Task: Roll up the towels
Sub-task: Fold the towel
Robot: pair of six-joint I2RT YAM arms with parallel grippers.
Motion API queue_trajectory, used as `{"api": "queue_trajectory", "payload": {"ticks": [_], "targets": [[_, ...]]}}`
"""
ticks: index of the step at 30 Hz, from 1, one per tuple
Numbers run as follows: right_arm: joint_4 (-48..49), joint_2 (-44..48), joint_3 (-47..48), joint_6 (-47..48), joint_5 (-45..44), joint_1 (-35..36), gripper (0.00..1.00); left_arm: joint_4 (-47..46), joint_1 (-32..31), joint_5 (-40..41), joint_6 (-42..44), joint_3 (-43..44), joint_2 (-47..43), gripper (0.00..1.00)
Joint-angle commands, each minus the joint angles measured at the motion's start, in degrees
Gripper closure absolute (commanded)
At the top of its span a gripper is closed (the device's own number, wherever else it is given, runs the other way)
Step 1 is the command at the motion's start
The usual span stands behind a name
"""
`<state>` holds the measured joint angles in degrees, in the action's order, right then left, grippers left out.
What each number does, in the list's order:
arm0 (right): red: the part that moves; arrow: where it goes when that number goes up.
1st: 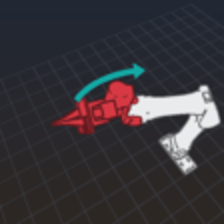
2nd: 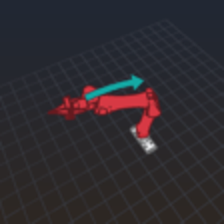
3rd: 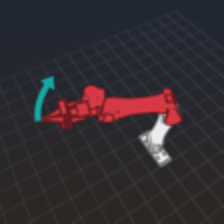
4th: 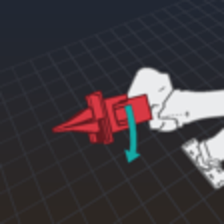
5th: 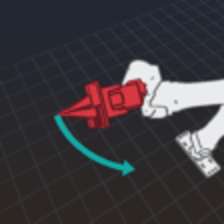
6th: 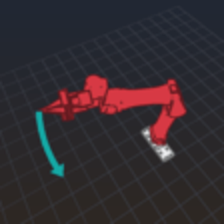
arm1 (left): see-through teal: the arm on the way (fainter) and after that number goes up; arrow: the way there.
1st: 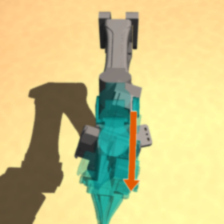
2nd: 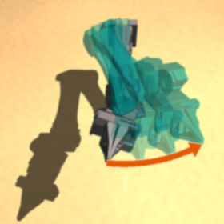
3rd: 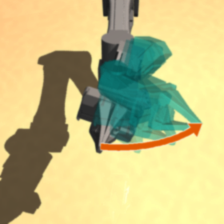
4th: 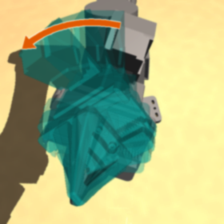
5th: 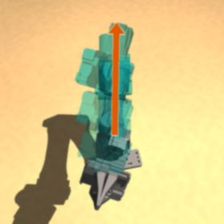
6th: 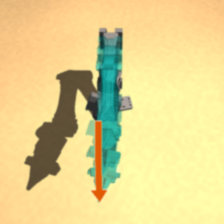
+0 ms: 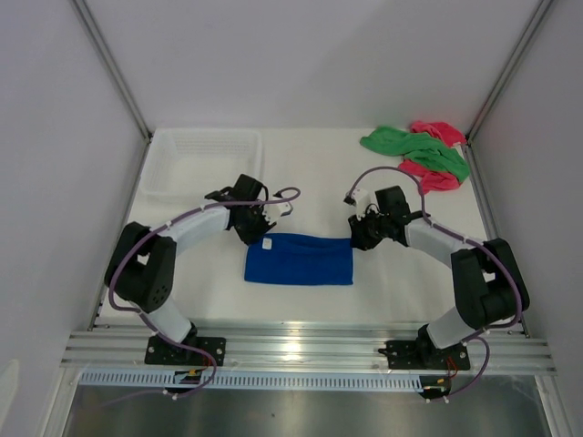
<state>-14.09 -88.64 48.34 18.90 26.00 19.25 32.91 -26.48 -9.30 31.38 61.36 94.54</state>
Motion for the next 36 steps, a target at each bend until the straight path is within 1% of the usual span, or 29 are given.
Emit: {"api": "queue_trajectory", "payload": {"ticks": [1, 5, 6, 9, 12, 13, 14, 15, 17, 18, 19, 20, 22, 24, 28, 32, 36], "targets": [[3.01, -1.09, 2.38, -2.19, -4.37, -0.61, 0.74, -1.70, 0.64, 0.69, -1.40, 1.74, 0.64, 0.67], [3.19, -0.84, 4.48, -5.53, -6.83, -1.75, 0.73, -2.23, 1.08, 1.57, -2.02, 2.53, -0.32, 0.62], [3.28, -0.31, 5.09, -6.32, -7.53, -2.02, 0.73, -2.06, 1.17, 1.30, -2.19, 3.06, -1.45, 0.59], [5.03, 3.55, 5.10, -8.08, -8.86, -1.93, 0.73, -0.13, 1.17, 0.25, -2.81, 3.85, -3.39, 0.58], [5.83, 7.86, 4.66, -13.34, -8.07, -1.06, 0.86, 2.32, 1.17, 0.25, -3.69, 4.46, -6.73, 0.57], [5.48, 8.48, 3.79, -16.32, -7.81, -0.36, 0.94, 3.03, 1.17, 0.16, -3.86, 4.55, -8.74, 0.58], [5.73, 9.09, 3.09, -17.65, -6.76, 0.52, 0.97, 3.56, 1.17, -0.01, -4.13, 4.38, -9.80, 0.58], [5.91, 8.93, 2.30, -18.53, -5.71, 1.66, 1.00, 4.79, 1.17, -1.23, -4.04, 4.20, -10.86, 0.60], [7.92, 8.66, -0.16, -20.11, -3.51, 5.70, 1.00, 6.37, 1.08, -4.22, -3.95, 3.77, -12.36, 0.64], [8.89, 8.05, -0.87, -20.73, -2.11, 7.19, 1.00, 7.16, 0.91, -5.71, -3.61, 3.33, -12.28, 0.69], [12.29, 7.70, -1.66, -21.79, -1.31, 8.43, 1.00, 8.22, 0.73, -8.77, -3.25, 2.89, -11.93, 0.70], [13.63, 7.26, -2.71, -23.62, -0.26, 10.53, 1.00, 8.31, 0.55, -9.41, -2.73, 2.54, -10.79, 0.71], [19.50, 4.98, -3.33, -25.48, 1.42, 12.12, 1.00, 7.62, 0.46, -9.42, -2.37, 1.39, -8.86, 0.73], [21.55, 2.61, -3.16, -27.07, 2.38, 13.45, 1.00, 6.91, 0.46, -8.55, -2.28, 0.95, -5.79, 0.73], [23.57, -4.68, -1.23, -27.16, 3.53, 14.42, 1.00, 4.98, 0.46, -8.19, -2.72, 1.13, -2.26, 0.69], [23.40, -9.51, 1.49, -27.24, 0.29, 14.33, 1.00, 3.22, 0.55, -6.27, -3.43, 2.18, 0.64, 0.67], [24.71, -11.55, 3.17, -29.25, -2.44, 13.54, 1.00, 2.69, 0.99, -4.15, -4.04, 2.71, 2.75, 0.67]]}}
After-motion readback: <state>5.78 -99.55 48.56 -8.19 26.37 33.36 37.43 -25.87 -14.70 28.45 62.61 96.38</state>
